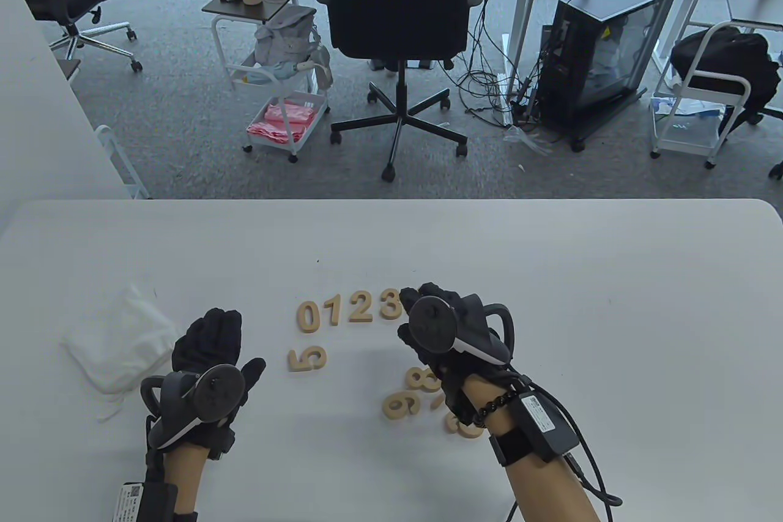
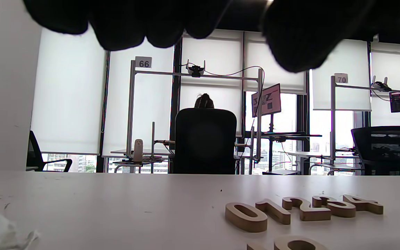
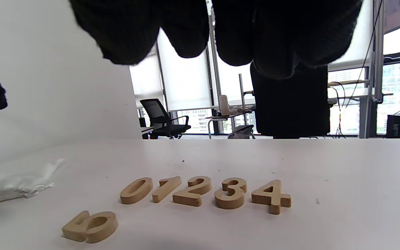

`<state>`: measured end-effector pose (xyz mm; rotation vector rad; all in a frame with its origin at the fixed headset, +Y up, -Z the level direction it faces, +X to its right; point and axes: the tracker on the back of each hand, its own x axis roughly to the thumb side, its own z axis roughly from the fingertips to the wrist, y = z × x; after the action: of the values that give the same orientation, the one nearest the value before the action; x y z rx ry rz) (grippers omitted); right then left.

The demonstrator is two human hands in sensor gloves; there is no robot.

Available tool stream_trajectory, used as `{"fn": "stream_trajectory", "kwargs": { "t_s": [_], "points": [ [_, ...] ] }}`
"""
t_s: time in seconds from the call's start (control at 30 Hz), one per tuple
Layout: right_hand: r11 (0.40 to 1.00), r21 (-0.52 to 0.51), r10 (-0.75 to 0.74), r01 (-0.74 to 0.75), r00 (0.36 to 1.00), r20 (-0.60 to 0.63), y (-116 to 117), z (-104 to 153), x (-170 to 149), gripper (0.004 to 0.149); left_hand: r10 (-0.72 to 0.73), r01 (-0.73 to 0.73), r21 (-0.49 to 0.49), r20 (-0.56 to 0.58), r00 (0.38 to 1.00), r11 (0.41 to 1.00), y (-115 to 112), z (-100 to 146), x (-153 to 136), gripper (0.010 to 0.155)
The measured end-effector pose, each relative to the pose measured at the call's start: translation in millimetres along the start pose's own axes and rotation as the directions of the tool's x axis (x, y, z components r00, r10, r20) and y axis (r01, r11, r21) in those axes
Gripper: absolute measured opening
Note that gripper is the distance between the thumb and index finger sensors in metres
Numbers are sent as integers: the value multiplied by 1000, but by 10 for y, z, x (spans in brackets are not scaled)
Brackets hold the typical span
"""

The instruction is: Empty bag and arrange number blocks in order

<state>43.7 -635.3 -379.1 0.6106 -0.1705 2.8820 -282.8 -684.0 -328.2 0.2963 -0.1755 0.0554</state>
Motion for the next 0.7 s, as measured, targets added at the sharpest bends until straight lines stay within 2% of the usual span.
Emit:
{"fn": "stream_trajectory", "kwargs": {
  "t_s": [0.17, 0.27, 0.37, 0.43, 0.57, 0.7],
  "points": [
    [999, -30, 15, -13, 998, 66, 28, -20, 366, 61, 13, -13, 1, -4, 1000, 1000, 5, 8, -8, 83],
    [1000, -11, 2, -1, 996, 88, 161, -120, 555, 61, 19, -19, 15, -7, 1000, 1000, 31, 17, -19, 83],
    [999, 47, -7, 2, 995, 97, 394, -274, 737, 60, 21, -20, 16, -7, 1000, 1000, 37, 19, -22, 83],
    [993, 121, 0, -13, 994, 109, 590, -384, 851, 62, 23, -23, 15, -9, 1000, 1000, 37, 17, -26, 83],
    [969, 244, 13, -42, 993, 120, 1025, -603, 1059, 63, 27, -27, 20, -15, 1000, 999, 47, 17, -42, 83],
    [942, 321, 62, -96, 992, 114, 1362, -769, 1187, 66, 35, -34, 22, -21, 999, 999, 54, 23, -56, 83]
  ]
}}
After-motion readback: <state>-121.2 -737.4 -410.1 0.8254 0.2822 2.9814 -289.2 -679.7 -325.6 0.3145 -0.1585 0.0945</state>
